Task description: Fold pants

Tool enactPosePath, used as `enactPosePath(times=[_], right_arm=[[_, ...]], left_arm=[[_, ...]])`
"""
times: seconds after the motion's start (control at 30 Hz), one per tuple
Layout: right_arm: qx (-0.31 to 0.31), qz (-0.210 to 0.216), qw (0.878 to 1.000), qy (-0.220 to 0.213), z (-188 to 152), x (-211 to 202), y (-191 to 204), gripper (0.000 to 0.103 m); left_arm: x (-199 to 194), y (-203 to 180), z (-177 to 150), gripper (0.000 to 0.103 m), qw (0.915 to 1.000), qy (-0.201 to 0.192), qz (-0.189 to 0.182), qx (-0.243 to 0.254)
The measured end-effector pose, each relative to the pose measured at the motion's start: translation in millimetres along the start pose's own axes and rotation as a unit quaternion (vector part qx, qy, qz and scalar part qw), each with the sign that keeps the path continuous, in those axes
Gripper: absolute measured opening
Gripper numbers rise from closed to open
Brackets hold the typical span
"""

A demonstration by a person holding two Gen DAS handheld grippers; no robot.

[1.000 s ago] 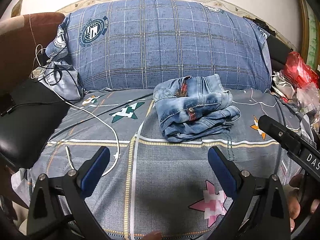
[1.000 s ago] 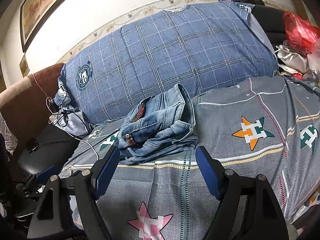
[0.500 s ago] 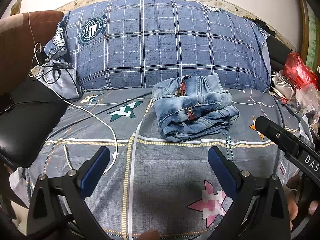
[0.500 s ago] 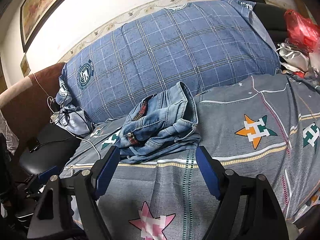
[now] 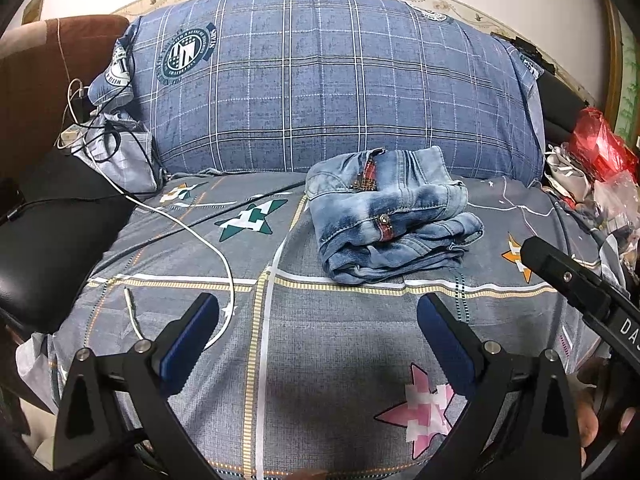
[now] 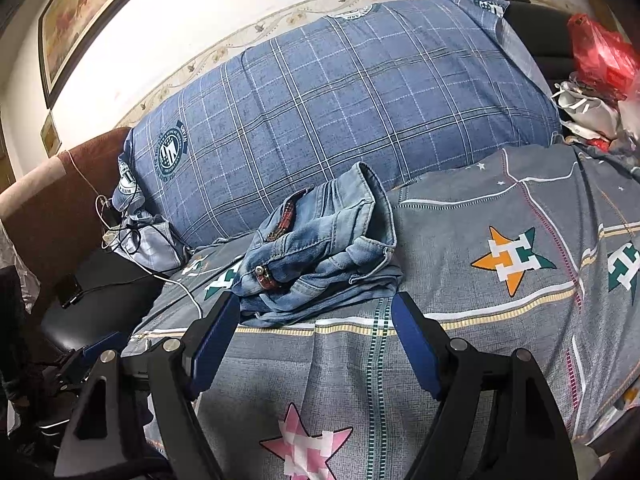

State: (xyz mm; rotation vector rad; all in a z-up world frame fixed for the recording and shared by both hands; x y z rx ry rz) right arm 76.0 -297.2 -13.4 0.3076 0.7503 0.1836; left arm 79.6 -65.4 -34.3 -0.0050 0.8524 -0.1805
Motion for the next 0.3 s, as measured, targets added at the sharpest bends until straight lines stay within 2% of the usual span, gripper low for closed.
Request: enactPosePath(times=[0.17,0.3], right_arm=[[0.002,0.003,1.000,0.001,0.0,-0.1,-1.4,0.079],[0.002,0.003,1.000,0.002,-0.4,-0.2,-1.7,0.079]], left_arm=[[1.4,-0.1,0.7,0.099,1.0000,0.003,0.000,0.001],[-2.0,-3.7,0.5,0.099,0.9998,-0.014,0.005,0.012]])
Point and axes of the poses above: each gripper's, at about its wrist camera, not at the fingertips, and x roughly the way its jaws point, y to its left, z to its top, the point moved 2 cm from there along x, roughly the way its jaws point, and after that the axes turned 12 degrees about y, right-handed, at the moved point
